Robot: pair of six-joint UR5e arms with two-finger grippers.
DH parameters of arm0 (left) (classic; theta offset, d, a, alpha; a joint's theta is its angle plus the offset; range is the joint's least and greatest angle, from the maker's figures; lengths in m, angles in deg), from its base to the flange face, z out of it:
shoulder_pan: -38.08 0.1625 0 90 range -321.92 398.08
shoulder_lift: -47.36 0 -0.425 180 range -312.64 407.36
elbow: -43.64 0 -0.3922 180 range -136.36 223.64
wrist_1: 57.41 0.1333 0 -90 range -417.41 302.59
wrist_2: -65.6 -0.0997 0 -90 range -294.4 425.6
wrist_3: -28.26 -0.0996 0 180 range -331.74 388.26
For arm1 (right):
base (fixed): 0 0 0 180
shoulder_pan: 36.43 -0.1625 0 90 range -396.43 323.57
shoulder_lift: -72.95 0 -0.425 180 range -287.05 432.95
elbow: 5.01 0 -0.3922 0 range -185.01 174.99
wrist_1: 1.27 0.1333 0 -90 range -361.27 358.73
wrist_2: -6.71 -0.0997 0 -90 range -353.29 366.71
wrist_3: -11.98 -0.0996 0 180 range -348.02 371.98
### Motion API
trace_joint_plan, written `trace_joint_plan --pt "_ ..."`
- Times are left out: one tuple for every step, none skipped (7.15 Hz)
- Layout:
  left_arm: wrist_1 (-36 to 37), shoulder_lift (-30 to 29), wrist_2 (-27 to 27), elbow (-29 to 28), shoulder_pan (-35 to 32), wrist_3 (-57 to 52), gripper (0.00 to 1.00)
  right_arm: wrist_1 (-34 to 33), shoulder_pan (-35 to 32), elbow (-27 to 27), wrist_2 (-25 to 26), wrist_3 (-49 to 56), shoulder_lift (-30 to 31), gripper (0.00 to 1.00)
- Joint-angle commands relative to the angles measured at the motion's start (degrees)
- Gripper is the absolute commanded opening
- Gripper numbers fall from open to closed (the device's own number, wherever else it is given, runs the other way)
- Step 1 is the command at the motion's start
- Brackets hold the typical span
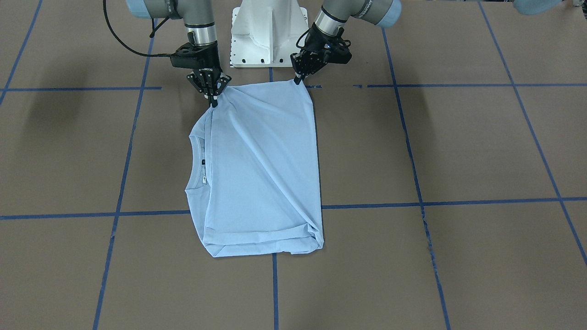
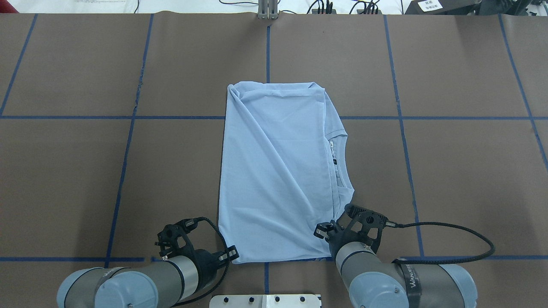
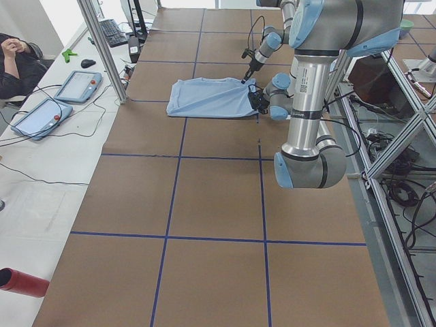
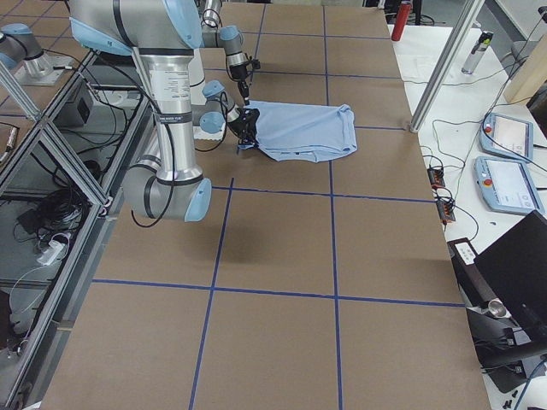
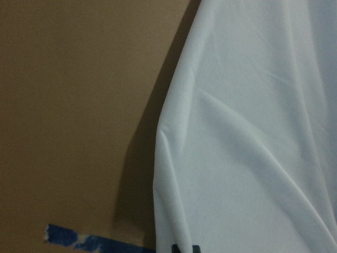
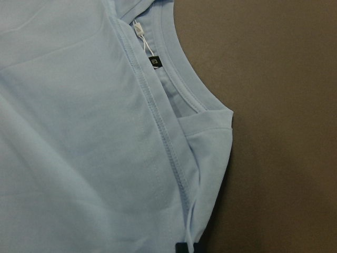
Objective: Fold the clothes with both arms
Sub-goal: 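Move the right gripper to the other near corner and grasp it, then lift the near edge with both grippers and fold it toward the far edge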
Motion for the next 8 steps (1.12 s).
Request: trace_joint_plan --pt "2.97 2.08 0.44 8.65 -0.79 -0.69 0.00 -0.24 -0.44 6.08 -0.25 0.19 0.83 0.00" --pt "11.44 2.09 1.14 16.72 -0.71 -0.70 0.00 -2.51 -0.53 10.56 -0.34 0.11 1.01 0.00" --pt "19.53 1.48 3.58 23.76 -0.71 -0.70 0.00 -8.97 -0.36 16.69 -0.69 0.02 0.84 0.00" --pt "24.57 1.30 5.09 28.70 -0.62 -0.70 0.00 -14.26 -0.27 21.45 -2.34 -0.16 0.40 0.00" --pt "26.62 1.30 6.41 30.32 -1.14 -0.70 0.00 -15.00 -0.01 21.15 -2.54 -0.16 -0.04 0.00" --pt "26.99 0.08 6.59 29.64 -2.54 -1.48 0.00 -14.92 -0.09 18.54 -2.54 -0.07 -1.69 0.00" --pt "27.08 -1.93 6.68 29.02 -5.60 -5.75 0.00 -14.92 -2.53 14.86 -2.62 0.10 -5.36 0.00" --pt "27.08 -3.52 7.21 26.23 -9.37 -7.79 0.00 -14.92 -5.77 10.04 -4.28 1.41 -9.75 0.00"
